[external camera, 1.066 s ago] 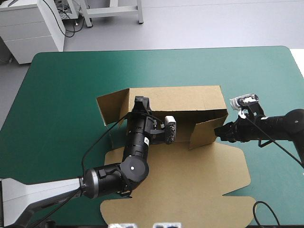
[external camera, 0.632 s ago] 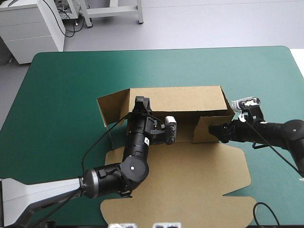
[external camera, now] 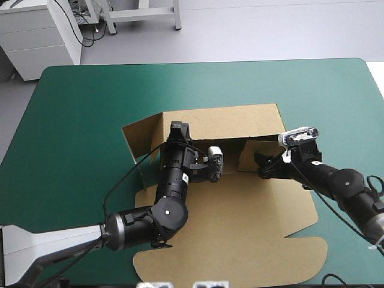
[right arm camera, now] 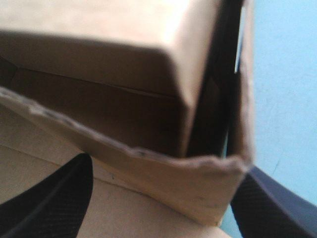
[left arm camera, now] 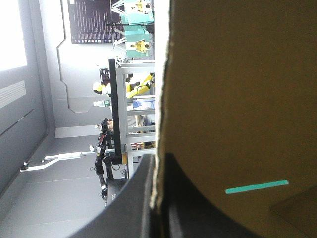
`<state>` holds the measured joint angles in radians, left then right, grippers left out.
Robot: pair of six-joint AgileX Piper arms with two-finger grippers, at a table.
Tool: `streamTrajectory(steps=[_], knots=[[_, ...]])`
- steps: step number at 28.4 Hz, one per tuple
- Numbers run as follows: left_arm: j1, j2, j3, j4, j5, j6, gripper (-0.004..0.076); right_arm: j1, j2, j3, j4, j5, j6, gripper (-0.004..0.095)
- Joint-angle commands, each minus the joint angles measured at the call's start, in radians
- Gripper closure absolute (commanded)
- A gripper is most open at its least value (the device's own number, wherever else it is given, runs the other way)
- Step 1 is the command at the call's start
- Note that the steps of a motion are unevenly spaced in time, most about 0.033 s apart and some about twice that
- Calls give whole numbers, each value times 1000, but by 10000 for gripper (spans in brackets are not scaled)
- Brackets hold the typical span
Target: Fold the box
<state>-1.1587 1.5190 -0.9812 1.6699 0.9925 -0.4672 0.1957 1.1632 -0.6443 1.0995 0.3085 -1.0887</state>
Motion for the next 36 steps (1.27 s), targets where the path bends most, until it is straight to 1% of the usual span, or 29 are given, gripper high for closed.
streamTrajectory(steps=[1,2,3,6,8,10,15,19,22,24,25,28,29,31,32,36], knots=[[-5,-36,-25,103,42,-15,731,60,-22,-24,37,-157,-9,214],[-5,-36,-25,104,42,-15,731,73,-19,-24,37,-199,-3,235],[-5,-36,-25,104,42,-15,731,75,-12,-24,37,-211,0,258],[-5,-36,-25,104,42,-15,731,75,11,-24,45,-216,0,368],[-5,-36,-25,104,42,-15,731,75,28,-24,45,-218,-2,462],[-5,-36,-25,104,41,-15,731,75,47,-24,47,-223,-4,575],[-5,-36,-25,104,40,-15,731,80,83,-24,51,-223,-8,931],[-5,-36,-25,104,40,-15,728,79,89,-32,62,-225,-8,927],[-5,-36,-25,104,40,-15,698,79,89,-46,75,-225,-8,927],[-5,-36,-25,104,38,-15,636,79,89,-55,78,-225,-8,927],[-5,-36,-25,104,38,-15,592,79,89,-60,78,-222,-8,927],[-5,-36,-25,108,38,-15,430,79,91,-70,78,-190,-8,927],[-5,-36,-25,114,38,-21,363,79,94,-72,81,-183,-8,927],[-5,-36,-25,123,29,-65,294,79,98,-73,85,-185,-8,927],[-5,-36,-25,128,27,-90,279,79,108,-77,85,-197,-8,927],[-7,-36,-25,162,22,-99,281,79,145,-129,81,-212,-8,927]])
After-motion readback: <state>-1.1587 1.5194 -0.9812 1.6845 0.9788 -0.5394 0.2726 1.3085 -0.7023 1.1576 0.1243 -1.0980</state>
